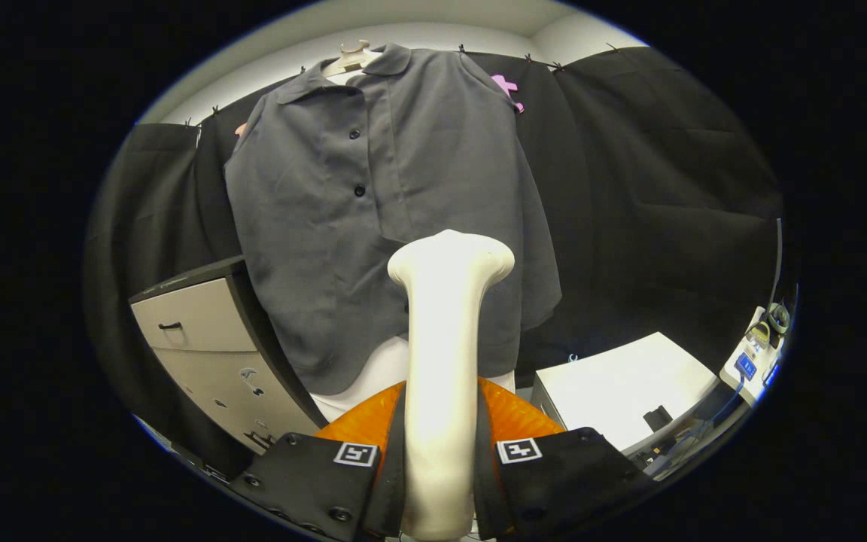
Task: Iron the clothes twice with a garment steamer, once on the left side and once on the right side.
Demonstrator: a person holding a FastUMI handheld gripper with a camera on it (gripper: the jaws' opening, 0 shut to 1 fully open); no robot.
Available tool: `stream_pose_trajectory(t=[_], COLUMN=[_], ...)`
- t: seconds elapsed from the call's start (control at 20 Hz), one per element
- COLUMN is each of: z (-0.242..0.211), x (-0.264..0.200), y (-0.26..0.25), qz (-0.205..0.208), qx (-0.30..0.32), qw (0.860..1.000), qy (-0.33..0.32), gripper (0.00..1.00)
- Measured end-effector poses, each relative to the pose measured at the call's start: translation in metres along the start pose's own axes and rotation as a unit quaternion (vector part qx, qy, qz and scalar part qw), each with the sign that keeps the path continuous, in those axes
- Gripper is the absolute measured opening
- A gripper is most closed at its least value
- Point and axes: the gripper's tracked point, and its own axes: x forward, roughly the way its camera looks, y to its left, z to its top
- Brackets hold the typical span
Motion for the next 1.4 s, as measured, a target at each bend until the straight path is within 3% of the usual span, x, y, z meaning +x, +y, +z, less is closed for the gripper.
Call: stream_pose_trajectory(t=[0.5,0.9,1.4], z=[0.087,0.158,0.185], x=[-0.058,-0.116,-0.152], y=[0.056,0.087,0.1], qz=[0.047,0.08,0.096], qx=[-0.03,-0.053,-0.06], qw=[0.995,0.981,0.972], qy=[-0.083,-0.168,-0.204], gripper=[0.44,0.43,0.43])
